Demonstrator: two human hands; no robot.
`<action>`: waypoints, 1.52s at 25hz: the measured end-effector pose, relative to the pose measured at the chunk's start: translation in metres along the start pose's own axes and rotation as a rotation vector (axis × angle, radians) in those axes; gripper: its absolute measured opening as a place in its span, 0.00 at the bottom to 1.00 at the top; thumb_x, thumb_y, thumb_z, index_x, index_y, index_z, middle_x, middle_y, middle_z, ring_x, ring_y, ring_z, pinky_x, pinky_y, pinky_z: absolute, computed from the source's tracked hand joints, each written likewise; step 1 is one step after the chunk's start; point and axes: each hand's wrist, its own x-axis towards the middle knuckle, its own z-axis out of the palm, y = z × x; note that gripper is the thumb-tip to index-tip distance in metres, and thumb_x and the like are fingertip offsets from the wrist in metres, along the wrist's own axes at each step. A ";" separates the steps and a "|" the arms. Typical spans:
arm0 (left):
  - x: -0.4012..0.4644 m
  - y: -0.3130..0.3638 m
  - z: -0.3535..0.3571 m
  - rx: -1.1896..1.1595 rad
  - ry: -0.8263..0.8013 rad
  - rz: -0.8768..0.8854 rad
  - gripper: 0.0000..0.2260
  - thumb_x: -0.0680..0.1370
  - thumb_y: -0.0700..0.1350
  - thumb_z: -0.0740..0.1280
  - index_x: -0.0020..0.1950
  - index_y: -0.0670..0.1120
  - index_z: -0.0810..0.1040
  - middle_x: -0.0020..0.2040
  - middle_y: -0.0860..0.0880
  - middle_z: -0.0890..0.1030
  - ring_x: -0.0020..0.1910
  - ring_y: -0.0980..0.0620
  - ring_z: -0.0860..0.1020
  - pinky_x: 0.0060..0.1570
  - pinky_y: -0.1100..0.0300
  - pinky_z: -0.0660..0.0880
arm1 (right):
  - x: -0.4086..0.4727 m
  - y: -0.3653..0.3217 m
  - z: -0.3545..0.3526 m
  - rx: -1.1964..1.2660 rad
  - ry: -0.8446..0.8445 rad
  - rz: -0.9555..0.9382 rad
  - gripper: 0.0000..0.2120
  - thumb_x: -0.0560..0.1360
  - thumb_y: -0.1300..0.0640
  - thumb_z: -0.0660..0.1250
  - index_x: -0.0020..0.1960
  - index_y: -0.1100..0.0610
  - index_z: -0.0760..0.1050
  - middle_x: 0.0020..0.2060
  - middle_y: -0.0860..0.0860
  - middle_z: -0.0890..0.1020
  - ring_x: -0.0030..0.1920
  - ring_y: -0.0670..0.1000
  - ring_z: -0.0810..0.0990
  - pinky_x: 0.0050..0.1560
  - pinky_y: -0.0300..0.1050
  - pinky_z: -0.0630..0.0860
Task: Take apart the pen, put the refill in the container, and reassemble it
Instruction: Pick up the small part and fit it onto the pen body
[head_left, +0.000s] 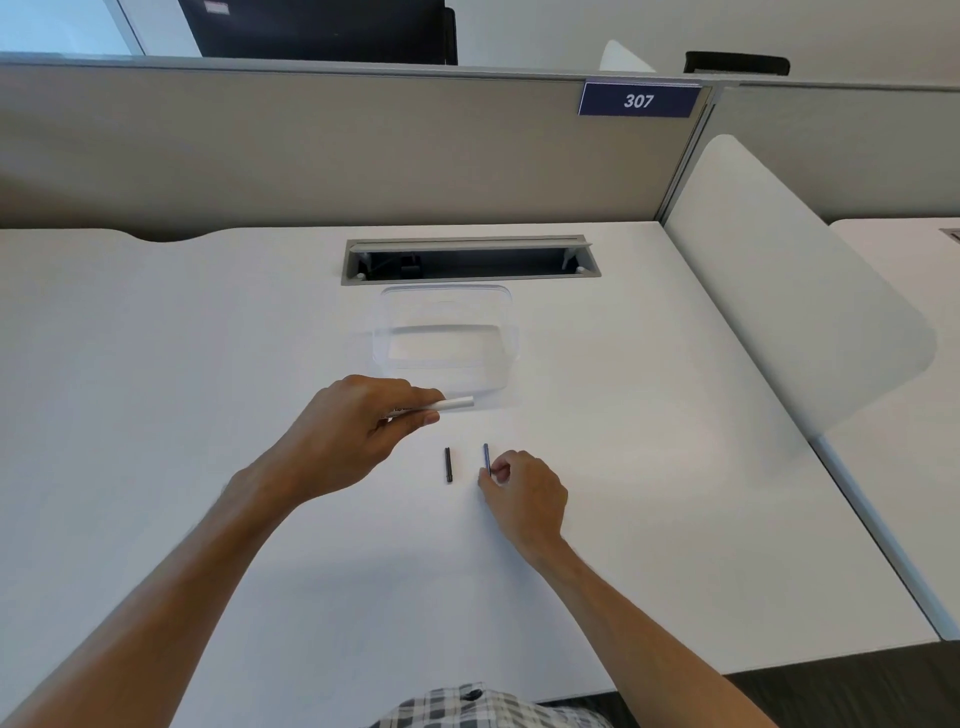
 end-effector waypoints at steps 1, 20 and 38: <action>0.000 -0.001 0.001 -0.001 0.002 -0.005 0.11 0.79 0.51 0.65 0.58 0.53 0.82 0.35 0.63 0.76 0.36 0.57 0.74 0.36 0.58 0.71 | 0.001 0.000 0.001 -0.001 -0.005 0.002 0.06 0.74 0.50 0.67 0.43 0.51 0.80 0.40 0.45 0.83 0.44 0.50 0.80 0.41 0.45 0.75; 0.013 0.004 0.006 -0.020 0.016 -0.009 0.10 0.79 0.51 0.64 0.58 0.54 0.81 0.37 0.58 0.79 0.37 0.55 0.75 0.38 0.52 0.75 | 0.006 -0.029 -0.126 1.067 -0.103 -0.008 0.07 0.76 0.63 0.71 0.45 0.53 0.84 0.35 0.46 0.84 0.37 0.44 0.81 0.32 0.35 0.72; 0.018 0.022 0.005 0.006 0.007 0.009 0.11 0.79 0.50 0.64 0.59 0.52 0.81 0.40 0.56 0.81 0.37 0.54 0.75 0.40 0.48 0.76 | 0.004 -0.033 -0.145 1.001 -0.101 -0.110 0.09 0.75 0.62 0.72 0.44 0.48 0.85 0.38 0.43 0.85 0.41 0.42 0.81 0.35 0.32 0.72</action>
